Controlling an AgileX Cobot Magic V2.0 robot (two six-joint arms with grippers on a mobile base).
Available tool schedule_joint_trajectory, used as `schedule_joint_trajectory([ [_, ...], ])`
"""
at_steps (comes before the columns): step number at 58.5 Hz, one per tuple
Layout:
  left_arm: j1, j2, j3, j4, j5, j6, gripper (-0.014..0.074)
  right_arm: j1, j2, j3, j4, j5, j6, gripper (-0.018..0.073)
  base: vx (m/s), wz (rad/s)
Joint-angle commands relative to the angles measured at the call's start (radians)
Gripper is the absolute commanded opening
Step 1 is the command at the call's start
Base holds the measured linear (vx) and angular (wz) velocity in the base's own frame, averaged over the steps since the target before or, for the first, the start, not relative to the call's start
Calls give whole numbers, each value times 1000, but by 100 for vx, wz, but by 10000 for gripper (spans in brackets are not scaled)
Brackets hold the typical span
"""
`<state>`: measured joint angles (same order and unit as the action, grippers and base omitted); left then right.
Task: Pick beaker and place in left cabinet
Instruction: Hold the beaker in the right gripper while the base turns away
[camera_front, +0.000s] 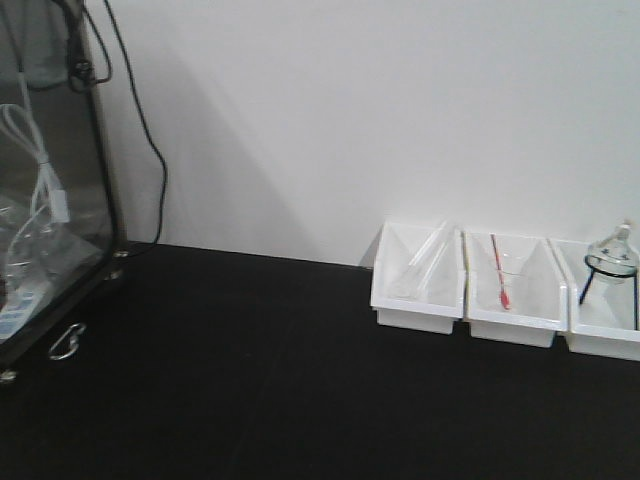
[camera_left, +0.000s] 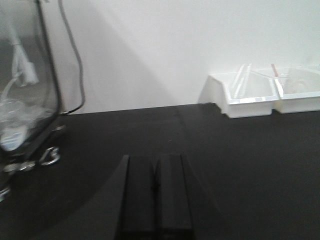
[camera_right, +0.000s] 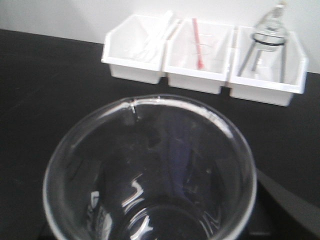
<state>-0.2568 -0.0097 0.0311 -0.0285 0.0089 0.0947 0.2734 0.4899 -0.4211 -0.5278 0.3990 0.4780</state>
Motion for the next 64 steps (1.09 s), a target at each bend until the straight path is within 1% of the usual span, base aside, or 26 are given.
schedule_joint_trajectory([
  [1, -4, -19, 16, -8, -84, -3, 1, -2, 0, -30, -26, -71, -1, -6, -16, 50],
  [40, -4, -19, 16, -8, -84, -3, 1, -2, 0, -30, -26, -71, -1, -6, -14, 52],
  [64, -4, -19, 16, -8, -84, -3, 1, -2, 0, -30, -26, -71, -1, -6, -5, 63],
])
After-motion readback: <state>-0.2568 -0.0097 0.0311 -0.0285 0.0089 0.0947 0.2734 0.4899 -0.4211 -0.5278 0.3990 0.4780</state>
